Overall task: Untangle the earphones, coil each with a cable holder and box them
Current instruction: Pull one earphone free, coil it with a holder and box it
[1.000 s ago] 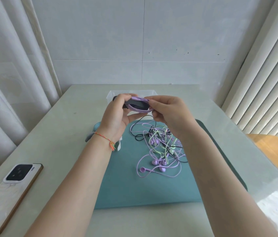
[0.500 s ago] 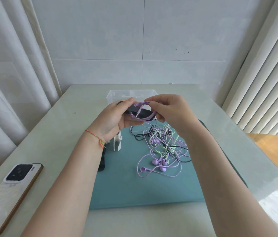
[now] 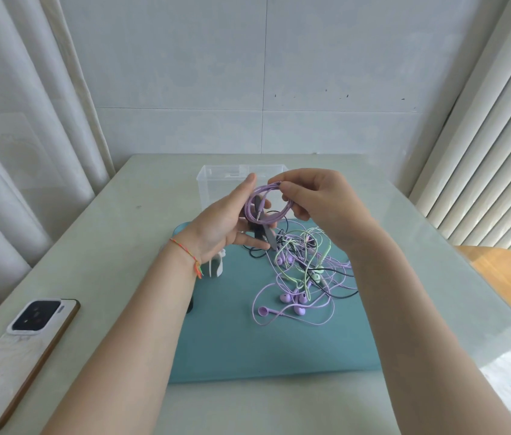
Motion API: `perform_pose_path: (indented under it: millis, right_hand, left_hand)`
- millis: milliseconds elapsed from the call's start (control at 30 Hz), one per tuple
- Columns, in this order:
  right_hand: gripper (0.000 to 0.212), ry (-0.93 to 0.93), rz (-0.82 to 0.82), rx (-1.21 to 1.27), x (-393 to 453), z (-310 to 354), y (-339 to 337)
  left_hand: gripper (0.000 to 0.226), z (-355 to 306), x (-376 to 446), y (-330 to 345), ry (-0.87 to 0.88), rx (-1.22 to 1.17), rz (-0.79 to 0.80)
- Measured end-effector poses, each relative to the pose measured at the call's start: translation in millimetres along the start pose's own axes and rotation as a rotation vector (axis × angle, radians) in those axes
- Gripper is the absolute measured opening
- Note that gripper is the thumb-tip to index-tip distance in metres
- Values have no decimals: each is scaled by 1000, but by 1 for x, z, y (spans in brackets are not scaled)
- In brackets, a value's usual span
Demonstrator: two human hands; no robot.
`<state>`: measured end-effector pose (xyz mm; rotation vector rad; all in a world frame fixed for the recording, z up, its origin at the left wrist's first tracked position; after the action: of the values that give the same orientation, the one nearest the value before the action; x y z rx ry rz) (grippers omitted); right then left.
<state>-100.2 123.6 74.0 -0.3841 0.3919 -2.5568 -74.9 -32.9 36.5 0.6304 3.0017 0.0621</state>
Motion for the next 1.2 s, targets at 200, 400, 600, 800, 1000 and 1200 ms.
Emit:
perform_pose_path:
  millis: [200, 400, 600, 800, 1000, 1200]
  right_hand:
    - [19, 4, 77, -120, -4, 5, -1]
    - [18, 39, 92, -237, -4, 7, -1]
    - [17, 28, 103, -216, -6, 9, -3]
    - [18, 14, 108, -200, -6, 9, -4]
    - [18, 47, 254, -189, -12, 14, -1]
    - [21, 109, 304, -309, -16, 17, -2]
  left_hand:
    - [71, -1, -3, 3, -96, 189, 23]
    - [71, -6, -7, 9, -99, 296, 65]
    - [62, -7, -5, 8, -76, 262, 2]
    - [55, -6, -6, 6, -70, 155, 5]
    - [51, -13, -7, 11, -110, 309, -31]
    - [46, -15, -7, 8, -133, 566, -58]
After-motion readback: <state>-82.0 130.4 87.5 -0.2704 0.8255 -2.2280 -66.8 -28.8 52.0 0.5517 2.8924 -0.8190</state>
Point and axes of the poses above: each hand's wrist, its own x-axis towards the middle knuckle, its own y-axis out of the palm, z = x × y, the point moved 3 cm from there along x, towards the middle knuckle, and after that the axes turned 14 degrees about z, right-handed, at the moved point
